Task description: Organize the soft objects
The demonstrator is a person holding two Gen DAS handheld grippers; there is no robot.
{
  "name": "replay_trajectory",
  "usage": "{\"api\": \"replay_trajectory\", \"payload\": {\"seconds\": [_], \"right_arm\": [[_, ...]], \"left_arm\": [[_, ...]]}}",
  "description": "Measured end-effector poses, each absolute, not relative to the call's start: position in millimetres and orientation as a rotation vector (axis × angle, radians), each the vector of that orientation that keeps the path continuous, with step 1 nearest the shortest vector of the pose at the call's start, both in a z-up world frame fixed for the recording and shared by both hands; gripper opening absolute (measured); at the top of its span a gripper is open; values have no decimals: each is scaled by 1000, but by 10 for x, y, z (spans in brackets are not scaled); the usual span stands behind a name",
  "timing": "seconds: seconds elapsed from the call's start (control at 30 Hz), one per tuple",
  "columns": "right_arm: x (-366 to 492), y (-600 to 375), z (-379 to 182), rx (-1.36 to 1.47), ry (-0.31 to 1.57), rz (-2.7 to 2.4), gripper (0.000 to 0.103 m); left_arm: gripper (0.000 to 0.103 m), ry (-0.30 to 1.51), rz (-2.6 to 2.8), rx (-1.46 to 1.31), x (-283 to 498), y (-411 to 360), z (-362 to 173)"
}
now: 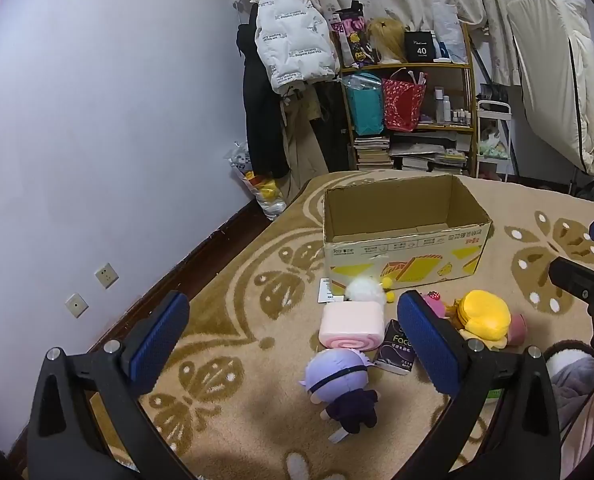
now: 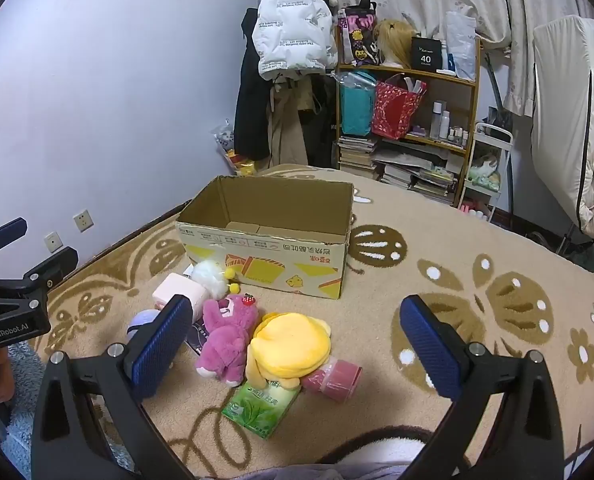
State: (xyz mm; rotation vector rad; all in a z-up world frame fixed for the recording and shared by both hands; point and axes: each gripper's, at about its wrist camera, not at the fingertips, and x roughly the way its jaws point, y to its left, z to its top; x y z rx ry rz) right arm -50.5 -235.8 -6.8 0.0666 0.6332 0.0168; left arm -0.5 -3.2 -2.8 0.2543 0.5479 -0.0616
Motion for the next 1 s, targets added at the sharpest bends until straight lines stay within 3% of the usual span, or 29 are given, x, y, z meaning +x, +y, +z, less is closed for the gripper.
{"api": "replay_trajectory", "payload": {"seconds": [1.0], "right_arm": [[-497, -2356, -76, 65, 636, 17, 103]], "left_arm": [[103, 553, -63, 253, 14, -30, -41]]}}
